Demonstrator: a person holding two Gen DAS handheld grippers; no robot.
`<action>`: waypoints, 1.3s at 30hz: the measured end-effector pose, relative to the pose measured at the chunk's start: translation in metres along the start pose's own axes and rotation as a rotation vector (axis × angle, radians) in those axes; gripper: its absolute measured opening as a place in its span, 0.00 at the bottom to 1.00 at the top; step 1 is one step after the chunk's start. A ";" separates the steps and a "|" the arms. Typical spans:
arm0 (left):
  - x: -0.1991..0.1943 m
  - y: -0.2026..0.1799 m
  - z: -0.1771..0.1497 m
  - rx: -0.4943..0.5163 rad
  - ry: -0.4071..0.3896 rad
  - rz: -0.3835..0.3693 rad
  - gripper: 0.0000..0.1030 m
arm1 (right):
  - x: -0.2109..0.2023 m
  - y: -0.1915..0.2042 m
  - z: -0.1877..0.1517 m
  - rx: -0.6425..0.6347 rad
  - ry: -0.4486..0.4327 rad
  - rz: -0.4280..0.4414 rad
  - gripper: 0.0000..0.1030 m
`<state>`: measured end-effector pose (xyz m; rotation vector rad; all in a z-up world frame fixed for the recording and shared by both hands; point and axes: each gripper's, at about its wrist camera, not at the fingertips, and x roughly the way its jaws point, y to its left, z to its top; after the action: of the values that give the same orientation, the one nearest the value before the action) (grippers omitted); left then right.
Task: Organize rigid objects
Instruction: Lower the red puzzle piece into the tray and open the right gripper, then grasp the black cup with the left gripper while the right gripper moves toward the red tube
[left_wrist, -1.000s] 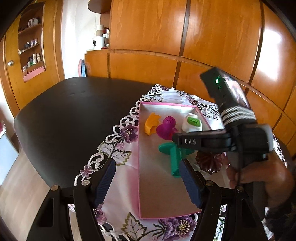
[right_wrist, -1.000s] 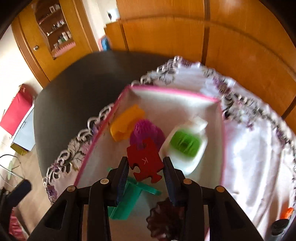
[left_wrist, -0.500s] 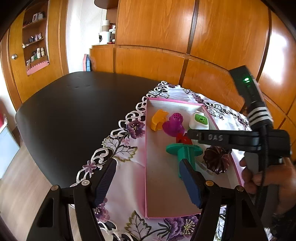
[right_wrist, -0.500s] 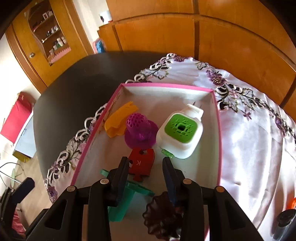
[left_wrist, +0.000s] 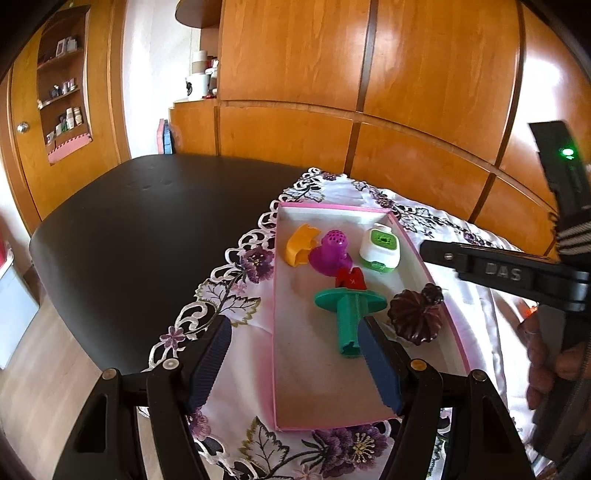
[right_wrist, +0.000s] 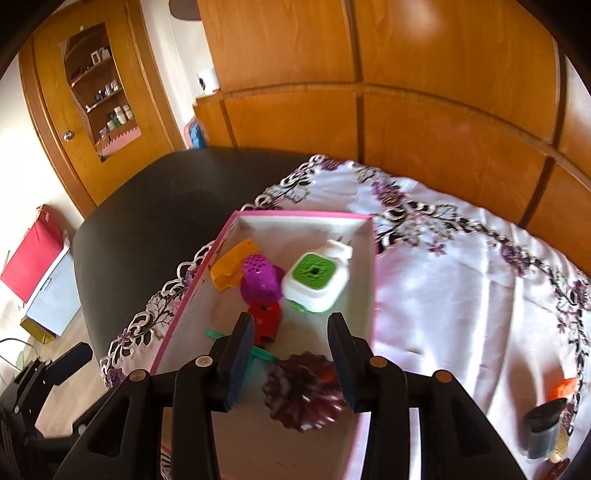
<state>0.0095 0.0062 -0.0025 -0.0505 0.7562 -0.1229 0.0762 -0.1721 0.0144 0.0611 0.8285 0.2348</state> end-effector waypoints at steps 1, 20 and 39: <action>-0.001 -0.002 0.001 0.006 -0.002 -0.003 0.69 | -0.005 -0.005 -0.001 0.006 -0.010 -0.009 0.40; -0.008 -0.066 0.007 0.172 -0.004 -0.087 0.69 | -0.111 -0.179 -0.043 0.224 -0.101 -0.311 0.41; 0.012 -0.224 0.000 0.481 0.105 -0.364 0.74 | -0.165 -0.352 -0.151 0.808 -0.149 -0.503 0.41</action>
<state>-0.0021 -0.2173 0.0094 0.2795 0.8000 -0.6546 -0.0787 -0.5577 -0.0196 0.6116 0.7211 -0.5835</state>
